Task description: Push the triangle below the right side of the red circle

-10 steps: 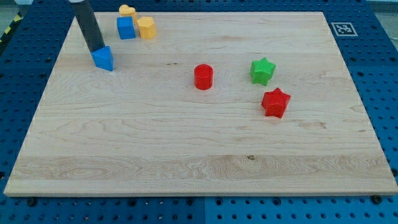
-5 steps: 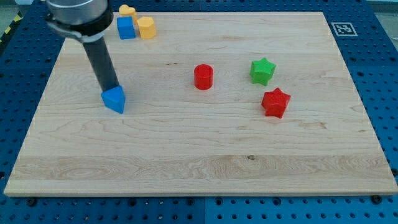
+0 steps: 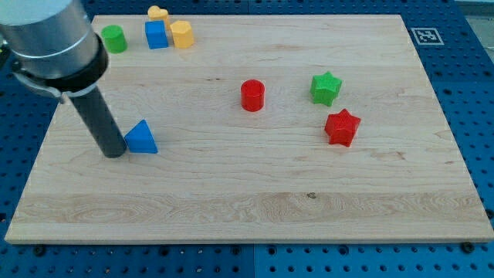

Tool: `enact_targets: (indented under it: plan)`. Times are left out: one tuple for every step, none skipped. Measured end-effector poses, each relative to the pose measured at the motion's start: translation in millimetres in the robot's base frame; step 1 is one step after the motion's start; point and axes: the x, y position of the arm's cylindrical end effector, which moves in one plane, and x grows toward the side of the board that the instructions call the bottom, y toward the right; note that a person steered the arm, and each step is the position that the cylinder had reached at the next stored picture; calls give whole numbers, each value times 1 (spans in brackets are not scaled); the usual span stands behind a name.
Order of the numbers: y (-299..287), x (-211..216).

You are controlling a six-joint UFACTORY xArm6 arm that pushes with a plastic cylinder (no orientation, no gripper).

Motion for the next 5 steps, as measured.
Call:
enact_targets:
  plan:
    - [31, 0]
    - [43, -1]
    - [27, -12]
    - [27, -13]
    - [45, -11]
